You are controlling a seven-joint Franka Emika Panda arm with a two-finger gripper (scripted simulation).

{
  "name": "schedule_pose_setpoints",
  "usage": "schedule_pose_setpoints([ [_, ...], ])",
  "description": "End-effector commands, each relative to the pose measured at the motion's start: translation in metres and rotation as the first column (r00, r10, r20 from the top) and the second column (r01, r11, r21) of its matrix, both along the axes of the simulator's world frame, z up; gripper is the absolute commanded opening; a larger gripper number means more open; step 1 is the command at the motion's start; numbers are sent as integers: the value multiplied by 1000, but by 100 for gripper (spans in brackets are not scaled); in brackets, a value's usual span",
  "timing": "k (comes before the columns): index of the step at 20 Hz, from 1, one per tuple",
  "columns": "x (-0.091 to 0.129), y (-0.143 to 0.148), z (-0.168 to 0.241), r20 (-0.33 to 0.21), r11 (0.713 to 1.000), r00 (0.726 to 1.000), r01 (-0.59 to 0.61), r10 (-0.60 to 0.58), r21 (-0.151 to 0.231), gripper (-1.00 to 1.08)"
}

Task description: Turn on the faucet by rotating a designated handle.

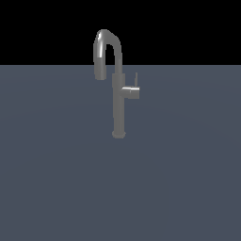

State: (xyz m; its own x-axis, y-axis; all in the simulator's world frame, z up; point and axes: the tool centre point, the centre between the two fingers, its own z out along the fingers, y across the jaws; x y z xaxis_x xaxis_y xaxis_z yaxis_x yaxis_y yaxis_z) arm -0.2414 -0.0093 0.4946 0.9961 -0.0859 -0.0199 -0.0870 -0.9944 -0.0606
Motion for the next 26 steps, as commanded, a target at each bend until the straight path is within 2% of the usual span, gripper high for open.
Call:
schedule_pose_setpoints([
  [1, 7, 1, -1, -18, 1000, 1000, 21, -21, 21, -100],
  [8, 38, 4, -4, -98, 987, 990, 116, -106, 108, -100],
  [14, 73, 4, -11, -198, 953, 961, 230, -191, 197, -100],
  [20, 109, 1, -21, -309, 894, 913, 353, -265, 276, -100],
  [26, 145, -5, -35, -427, 809, 845, 480, -322, 339, -100],
])
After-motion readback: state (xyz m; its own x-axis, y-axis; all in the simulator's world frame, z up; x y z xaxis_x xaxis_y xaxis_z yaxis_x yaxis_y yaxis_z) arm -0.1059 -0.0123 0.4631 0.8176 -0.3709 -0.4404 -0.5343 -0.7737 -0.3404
